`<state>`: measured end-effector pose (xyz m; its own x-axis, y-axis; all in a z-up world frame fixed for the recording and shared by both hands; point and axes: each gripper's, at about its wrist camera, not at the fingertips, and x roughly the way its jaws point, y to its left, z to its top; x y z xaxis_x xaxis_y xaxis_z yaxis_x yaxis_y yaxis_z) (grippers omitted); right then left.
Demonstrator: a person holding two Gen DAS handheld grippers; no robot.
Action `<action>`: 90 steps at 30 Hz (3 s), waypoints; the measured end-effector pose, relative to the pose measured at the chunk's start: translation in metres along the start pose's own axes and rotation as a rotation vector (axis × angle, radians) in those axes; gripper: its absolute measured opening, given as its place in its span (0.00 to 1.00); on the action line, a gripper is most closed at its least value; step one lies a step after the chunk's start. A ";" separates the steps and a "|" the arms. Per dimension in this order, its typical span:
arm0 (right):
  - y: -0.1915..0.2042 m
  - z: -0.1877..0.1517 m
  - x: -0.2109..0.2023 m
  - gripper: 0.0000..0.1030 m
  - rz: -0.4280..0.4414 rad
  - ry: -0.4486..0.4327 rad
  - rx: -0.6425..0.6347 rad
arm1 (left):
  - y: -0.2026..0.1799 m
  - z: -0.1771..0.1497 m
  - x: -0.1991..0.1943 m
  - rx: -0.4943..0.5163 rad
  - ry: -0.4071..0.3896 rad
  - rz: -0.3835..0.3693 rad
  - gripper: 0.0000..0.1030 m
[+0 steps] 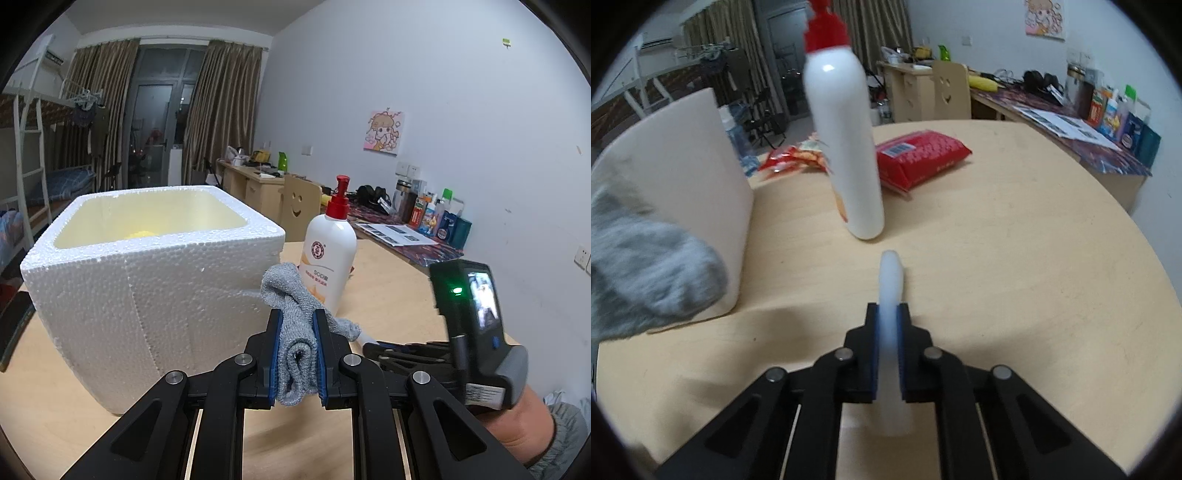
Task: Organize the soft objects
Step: 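Carry the sock in the left tool while the right tool carries the strip over the box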
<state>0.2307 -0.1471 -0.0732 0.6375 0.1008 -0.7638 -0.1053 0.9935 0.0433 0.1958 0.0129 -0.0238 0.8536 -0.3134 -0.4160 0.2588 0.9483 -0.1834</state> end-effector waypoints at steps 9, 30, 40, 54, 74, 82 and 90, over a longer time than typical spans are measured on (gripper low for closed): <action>-0.001 -0.006 -0.034 0.10 0.045 -0.089 -0.038 | -0.004 0.000 -0.008 0.009 -0.017 -0.012 0.15; -0.003 -0.012 -0.118 0.11 0.152 -0.326 -0.104 | -0.017 0.003 -0.078 0.041 -0.105 0.022 0.15; -0.007 -0.020 -0.154 0.11 0.221 -0.434 -0.118 | -0.039 0.004 -0.121 0.089 -0.179 0.090 0.15; 0.009 -0.031 -0.177 0.11 0.343 -0.501 -0.197 | -0.047 0.000 -0.180 0.100 -0.243 0.256 0.16; 0.060 -0.038 -0.188 0.11 0.485 -0.515 -0.326 | -0.029 -0.006 -0.237 0.067 -0.304 0.440 0.16; 0.072 -0.032 -0.194 0.11 0.503 -0.545 -0.361 | -0.021 -0.003 -0.243 0.041 -0.310 0.461 0.16; 0.081 -0.017 -0.198 0.11 0.504 -0.577 -0.380 | -0.018 0.005 -0.242 0.039 -0.319 0.455 0.16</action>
<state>0.0833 -0.0876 0.0707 0.7237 0.6393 -0.2599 -0.6636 0.7480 -0.0078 -0.0126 0.0716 0.0849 0.9761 0.1531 -0.1543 -0.1568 0.9875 -0.0123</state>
